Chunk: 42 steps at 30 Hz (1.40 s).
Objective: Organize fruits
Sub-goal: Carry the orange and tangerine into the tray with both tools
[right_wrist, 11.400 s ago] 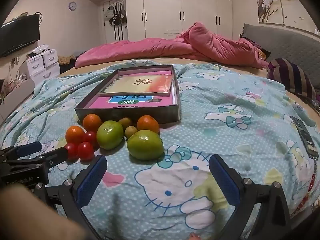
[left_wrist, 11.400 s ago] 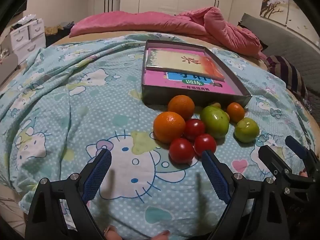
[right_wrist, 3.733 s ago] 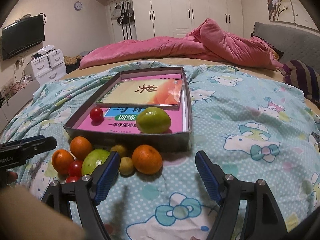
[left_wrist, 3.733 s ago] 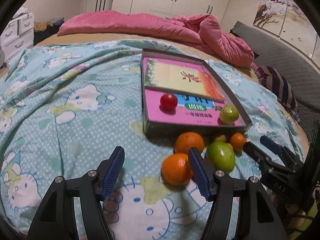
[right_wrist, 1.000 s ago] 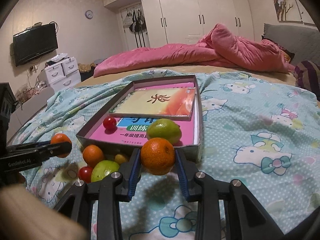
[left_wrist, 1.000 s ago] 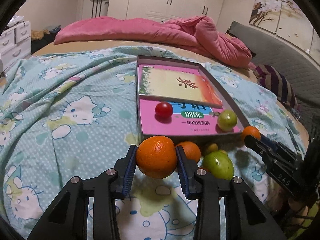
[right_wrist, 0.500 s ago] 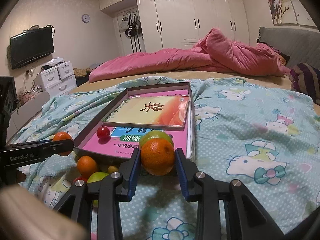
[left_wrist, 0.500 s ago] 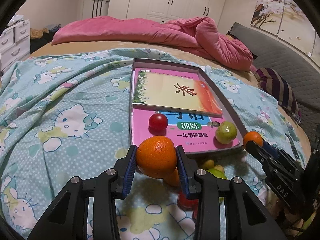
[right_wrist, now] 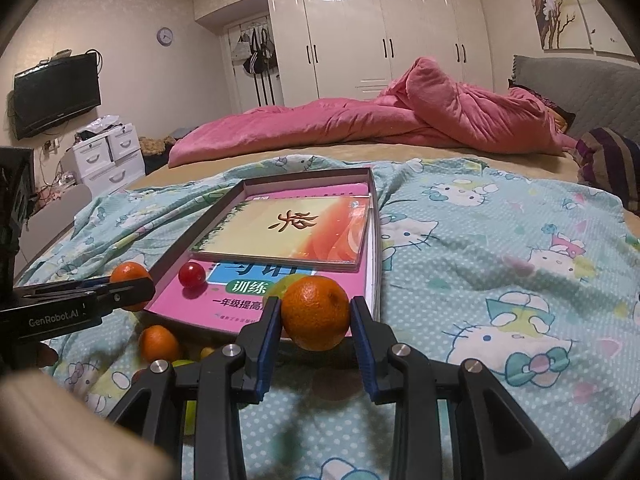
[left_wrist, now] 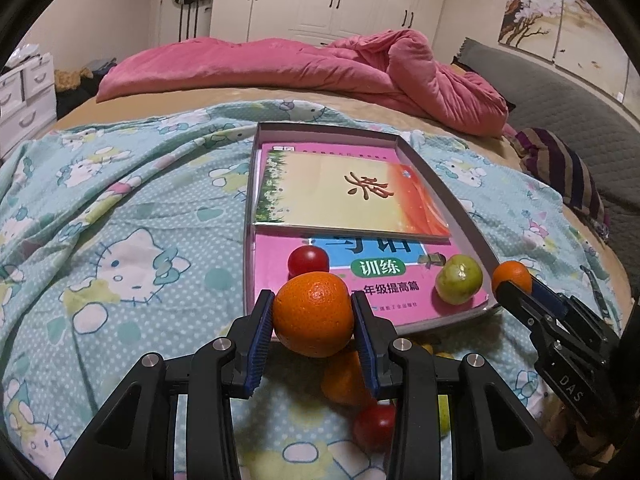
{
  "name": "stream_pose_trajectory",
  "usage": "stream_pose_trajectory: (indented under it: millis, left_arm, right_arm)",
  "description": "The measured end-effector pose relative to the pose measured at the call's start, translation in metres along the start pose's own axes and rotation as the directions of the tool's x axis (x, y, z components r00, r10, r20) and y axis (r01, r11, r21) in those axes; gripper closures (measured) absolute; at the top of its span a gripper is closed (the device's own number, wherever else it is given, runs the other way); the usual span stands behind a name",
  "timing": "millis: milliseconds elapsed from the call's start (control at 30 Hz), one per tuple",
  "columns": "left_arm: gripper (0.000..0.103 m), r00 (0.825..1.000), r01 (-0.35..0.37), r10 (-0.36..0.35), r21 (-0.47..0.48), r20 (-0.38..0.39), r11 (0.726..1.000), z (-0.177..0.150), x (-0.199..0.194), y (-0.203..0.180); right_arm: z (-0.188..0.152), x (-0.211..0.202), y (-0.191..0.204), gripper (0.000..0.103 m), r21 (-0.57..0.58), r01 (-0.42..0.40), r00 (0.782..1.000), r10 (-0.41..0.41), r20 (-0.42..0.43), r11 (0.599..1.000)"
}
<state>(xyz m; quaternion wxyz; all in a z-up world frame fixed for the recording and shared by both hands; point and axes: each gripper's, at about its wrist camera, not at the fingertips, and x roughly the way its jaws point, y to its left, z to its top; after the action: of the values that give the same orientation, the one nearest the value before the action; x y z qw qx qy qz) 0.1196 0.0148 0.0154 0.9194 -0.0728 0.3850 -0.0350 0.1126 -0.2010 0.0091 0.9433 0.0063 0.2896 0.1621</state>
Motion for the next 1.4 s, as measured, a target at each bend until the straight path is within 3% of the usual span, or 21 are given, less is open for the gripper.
stream_pose_trajectory:
  millis: [633, 1400]
  left_arm:
    - [0.064, 0.999, -0.018, 0.018, 0.004, -0.039, 1.000, 0.002, 0.024, 0.002]
    - [0.064, 0.999, -0.024, 0.025, 0.021, -0.033, 1.000, 0.001, 0.034, -0.003]
  right_arm:
    - [0.004, 0.018, 0.000, 0.068, -0.001, 0.042, 0.999, -0.042, -0.028, 0.999]
    - [0.004, 0.031, 0.005, 0.068, 0.002, 0.044, 0.998, -0.044, -0.043, 0.999]
